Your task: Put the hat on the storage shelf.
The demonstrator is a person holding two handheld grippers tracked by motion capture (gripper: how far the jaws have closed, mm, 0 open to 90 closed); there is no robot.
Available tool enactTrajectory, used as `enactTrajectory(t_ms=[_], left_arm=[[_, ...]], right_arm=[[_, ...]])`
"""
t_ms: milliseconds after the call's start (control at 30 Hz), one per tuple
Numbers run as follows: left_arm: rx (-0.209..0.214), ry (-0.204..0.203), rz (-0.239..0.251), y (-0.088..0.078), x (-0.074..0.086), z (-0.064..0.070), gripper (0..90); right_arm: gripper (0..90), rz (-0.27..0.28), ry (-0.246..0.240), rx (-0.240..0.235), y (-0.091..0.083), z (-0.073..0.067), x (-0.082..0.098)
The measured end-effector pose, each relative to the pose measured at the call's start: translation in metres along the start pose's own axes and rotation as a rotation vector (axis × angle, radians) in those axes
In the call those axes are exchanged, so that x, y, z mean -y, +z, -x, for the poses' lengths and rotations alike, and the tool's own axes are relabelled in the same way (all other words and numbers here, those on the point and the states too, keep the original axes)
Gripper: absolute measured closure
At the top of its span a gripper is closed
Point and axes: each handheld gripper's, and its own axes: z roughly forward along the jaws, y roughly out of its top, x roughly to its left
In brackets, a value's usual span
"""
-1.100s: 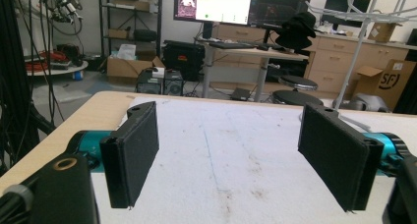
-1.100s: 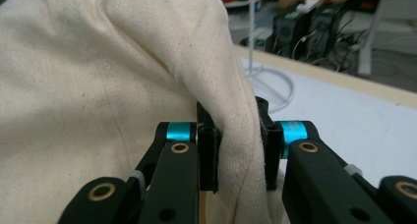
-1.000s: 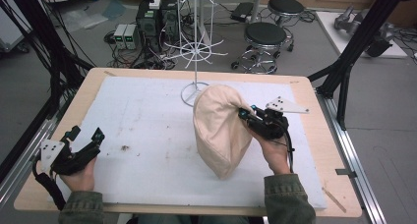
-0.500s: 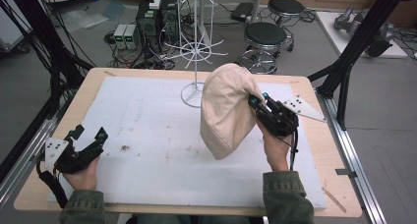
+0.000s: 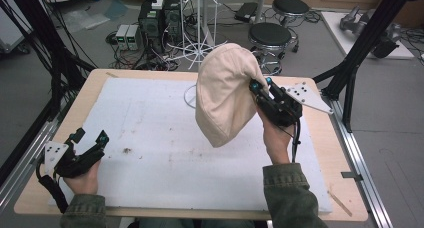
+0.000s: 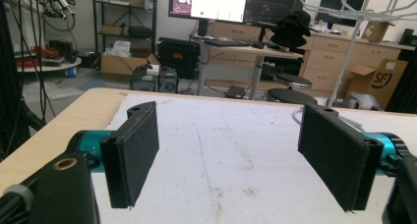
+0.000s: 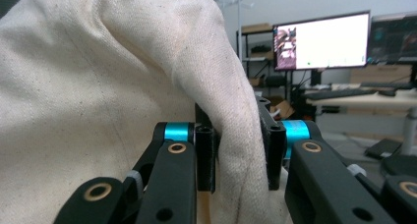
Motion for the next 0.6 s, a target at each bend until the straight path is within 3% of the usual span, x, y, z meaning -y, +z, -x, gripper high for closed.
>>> enactTrajectory(t_ms=[200,367,500,600], left_arm=[[0.003,0.002,0.0,0.001,0.0,0.0,23.7],[0.001,0.0,-0.011,0.001,0.001,0.0,23.7],[0.002,-0.001,-0.007,0.001,0.001,0.0,23.7],[0.0,-0.005,-0.004,0.001,0.001,0.0,23.7]], right_arm=[[74.2,0.044,0.012,0.059,0.01,-0.003,-0.019],[73.3,0.119,0.011,0.115,0.021,-0.009,-0.034],[73.3,0.14,0.034,0.124,0.028,-0.011,-0.039],[73.3,0.142,0.019,0.118,0.034,-0.011,-0.042]])
